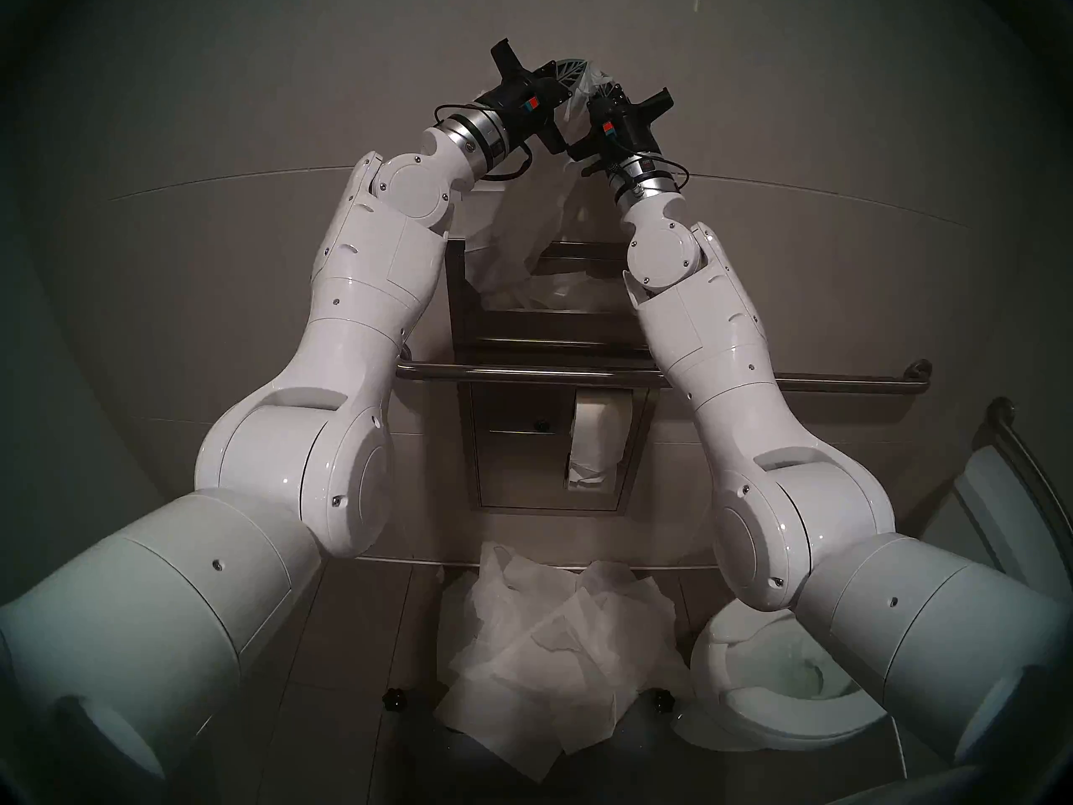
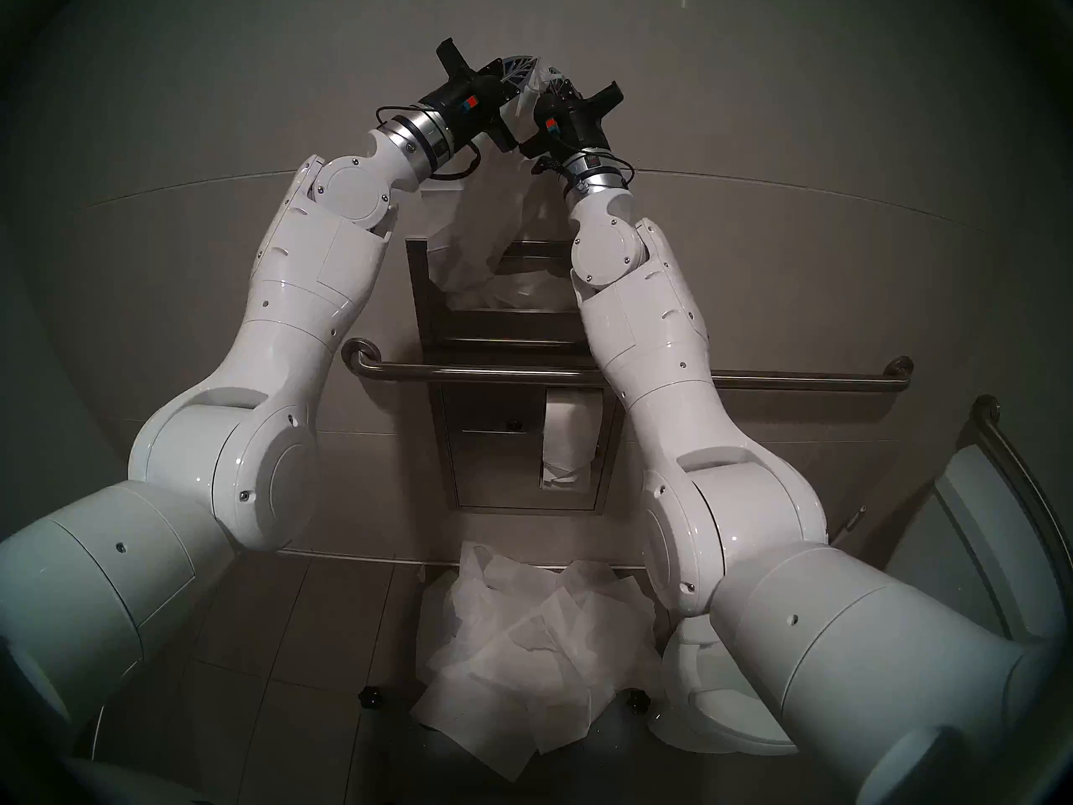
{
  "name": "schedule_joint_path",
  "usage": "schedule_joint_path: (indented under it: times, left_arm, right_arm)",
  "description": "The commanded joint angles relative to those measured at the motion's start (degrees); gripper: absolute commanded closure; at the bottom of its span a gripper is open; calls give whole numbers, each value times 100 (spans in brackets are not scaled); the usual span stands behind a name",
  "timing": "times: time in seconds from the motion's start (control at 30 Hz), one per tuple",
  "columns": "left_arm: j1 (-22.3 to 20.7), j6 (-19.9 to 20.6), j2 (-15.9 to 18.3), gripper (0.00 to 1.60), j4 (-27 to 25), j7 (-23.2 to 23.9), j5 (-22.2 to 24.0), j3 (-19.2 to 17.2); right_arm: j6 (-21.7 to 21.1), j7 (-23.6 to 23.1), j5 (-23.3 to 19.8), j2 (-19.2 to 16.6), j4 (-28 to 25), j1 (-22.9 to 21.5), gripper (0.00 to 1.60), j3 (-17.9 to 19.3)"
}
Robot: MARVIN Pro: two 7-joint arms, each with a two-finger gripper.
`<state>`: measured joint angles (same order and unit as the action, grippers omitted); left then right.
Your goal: Take out a toilet seat cover
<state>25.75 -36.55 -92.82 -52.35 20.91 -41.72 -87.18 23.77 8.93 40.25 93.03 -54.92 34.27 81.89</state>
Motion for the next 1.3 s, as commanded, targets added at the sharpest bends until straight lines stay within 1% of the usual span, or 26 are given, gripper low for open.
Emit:
schedule_joint_path:
  times: [0.0,0.3,0.53,0.57,0.63,0.67,0.8,0.83,0.87,0.9,0.93,1.03,1.2,1.27]
  left_arm:
    - [-560,-41,-71,160,-16,-181,17,-65]
    - [-740,-101,-91,160,115,-275,-24,-88]
    - [-892,-95,-113,160,161,-317,-20,-116]
    - [-875,-98,-140,160,78,-339,-15,-123]
    - [-1003,-114,-157,160,150,-346,-13,-118]
    - [-944,-102,-183,160,44,-362,3,-134]
    - [-1110,-114,-199,160,122,-375,-2,-130]
    - [-1024,-98,-231,160,-33,-406,1,-146]
    - [-1194,-119,-226,160,128,-399,-2,-134]
    - [-1132,-111,-243,160,40,-414,0,-143]
    - [-1215,-126,-245,160,113,-416,-3,-137]
    - [-1289,-152,-258,160,155,-439,-12,-132]
    - [-1325,-173,-253,160,144,-472,-11,-155]
    - [-1397,-220,-233,160,237,-506,-19,-165]
  right_arm:
    - [74,136,12,-28,-101,-467,160,81]
    - [112,184,80,-21,60,-644,160,138]
    - [144,192,107,33,68,-778,160,148]
    - [148,195,111,47,78,-817,160,156]
    - [155,198,119,53,97,-861,160,170]
    - [157,202,115,56,99,-882,160,184]
    - [165,203,117,58,114,-943,160,214]
    - [172,208,123,65,130,-969,160,227]
    - [177,213,127,73,144,-983,160,234]
    - [180,215,131,79,154,-992,160,237]
    - [183,220,136,87,169,-1003,160,242]
    - [200,241,151,110,210,-1038,160,255]
    - [224,272,179,133,238,-1079,160,265]
    - [252,310,211,149,275,-1102,160,273]
